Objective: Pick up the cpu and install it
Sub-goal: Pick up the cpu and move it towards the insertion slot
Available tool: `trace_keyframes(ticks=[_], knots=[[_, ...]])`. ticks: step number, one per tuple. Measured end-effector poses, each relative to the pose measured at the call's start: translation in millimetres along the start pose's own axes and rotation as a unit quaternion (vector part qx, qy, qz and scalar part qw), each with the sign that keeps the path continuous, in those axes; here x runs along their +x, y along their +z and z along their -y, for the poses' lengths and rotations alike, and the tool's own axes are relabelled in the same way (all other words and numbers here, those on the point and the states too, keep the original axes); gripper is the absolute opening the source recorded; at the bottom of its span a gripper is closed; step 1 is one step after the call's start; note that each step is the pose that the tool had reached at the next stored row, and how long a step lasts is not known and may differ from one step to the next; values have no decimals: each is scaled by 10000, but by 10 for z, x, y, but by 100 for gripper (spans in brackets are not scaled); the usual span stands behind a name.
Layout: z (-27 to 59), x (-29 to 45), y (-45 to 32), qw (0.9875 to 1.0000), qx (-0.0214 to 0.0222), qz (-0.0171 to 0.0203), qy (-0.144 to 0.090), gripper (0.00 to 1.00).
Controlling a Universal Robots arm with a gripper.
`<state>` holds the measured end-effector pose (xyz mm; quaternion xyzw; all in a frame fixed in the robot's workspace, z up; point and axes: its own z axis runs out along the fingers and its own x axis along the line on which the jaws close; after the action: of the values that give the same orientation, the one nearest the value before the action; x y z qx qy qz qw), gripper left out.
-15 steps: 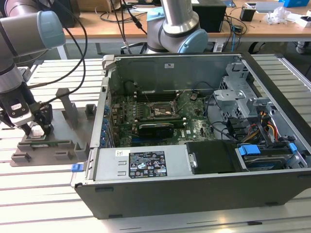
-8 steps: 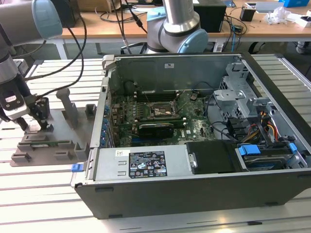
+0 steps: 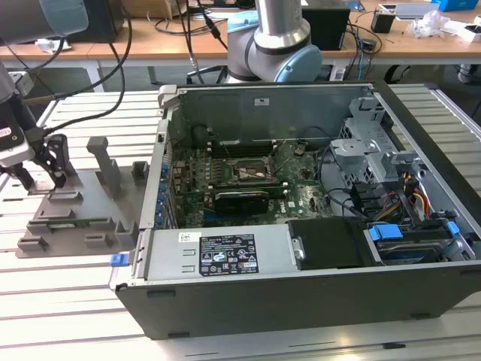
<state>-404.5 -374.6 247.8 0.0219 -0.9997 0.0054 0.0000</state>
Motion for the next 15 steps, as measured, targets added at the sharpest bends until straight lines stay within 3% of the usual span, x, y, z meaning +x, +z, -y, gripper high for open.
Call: trace_keyframes(ticks=[5,11,15], knots=[[2,0,-187,10000,0,-1,0,55],[3,0,-291,10000,0,0,0,55],[4,0,-404,10000,0,-1,0,55]])
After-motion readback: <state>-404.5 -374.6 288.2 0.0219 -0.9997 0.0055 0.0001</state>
